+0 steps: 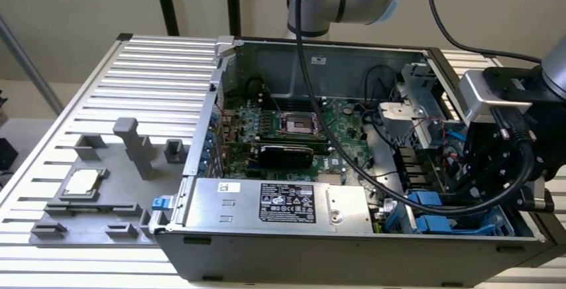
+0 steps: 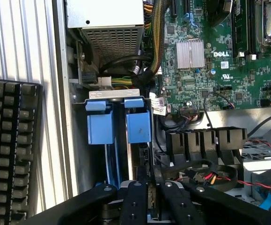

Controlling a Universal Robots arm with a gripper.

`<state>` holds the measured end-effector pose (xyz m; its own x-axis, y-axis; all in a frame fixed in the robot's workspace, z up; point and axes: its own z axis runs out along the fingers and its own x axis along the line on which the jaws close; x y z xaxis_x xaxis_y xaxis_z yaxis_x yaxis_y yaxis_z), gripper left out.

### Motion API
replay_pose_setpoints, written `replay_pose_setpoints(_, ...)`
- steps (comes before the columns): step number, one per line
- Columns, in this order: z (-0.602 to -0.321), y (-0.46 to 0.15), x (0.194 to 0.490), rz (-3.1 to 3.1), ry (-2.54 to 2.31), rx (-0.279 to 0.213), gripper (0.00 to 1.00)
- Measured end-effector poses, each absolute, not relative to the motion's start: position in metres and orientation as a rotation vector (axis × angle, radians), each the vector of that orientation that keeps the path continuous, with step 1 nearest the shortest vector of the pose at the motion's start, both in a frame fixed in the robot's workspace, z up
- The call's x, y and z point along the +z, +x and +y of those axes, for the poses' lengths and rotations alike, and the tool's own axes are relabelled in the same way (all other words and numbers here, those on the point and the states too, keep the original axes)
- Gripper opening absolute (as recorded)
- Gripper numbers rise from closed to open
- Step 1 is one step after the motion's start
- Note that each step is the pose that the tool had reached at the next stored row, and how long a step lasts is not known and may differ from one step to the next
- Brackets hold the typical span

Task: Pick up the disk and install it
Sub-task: 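Insert the first disk wire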

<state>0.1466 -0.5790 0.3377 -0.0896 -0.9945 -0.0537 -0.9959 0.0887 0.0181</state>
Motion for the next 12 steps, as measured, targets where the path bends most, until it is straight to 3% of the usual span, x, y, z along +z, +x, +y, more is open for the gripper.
replay_pose_setpoints(11,-0.5786,0.1492,0.3376,2.297,-2.101,0.078,0.18)
replay_pose_setpoints(12,-0.5788,0.1486,0.3393,2.298,-2.100,0.078,0.25)
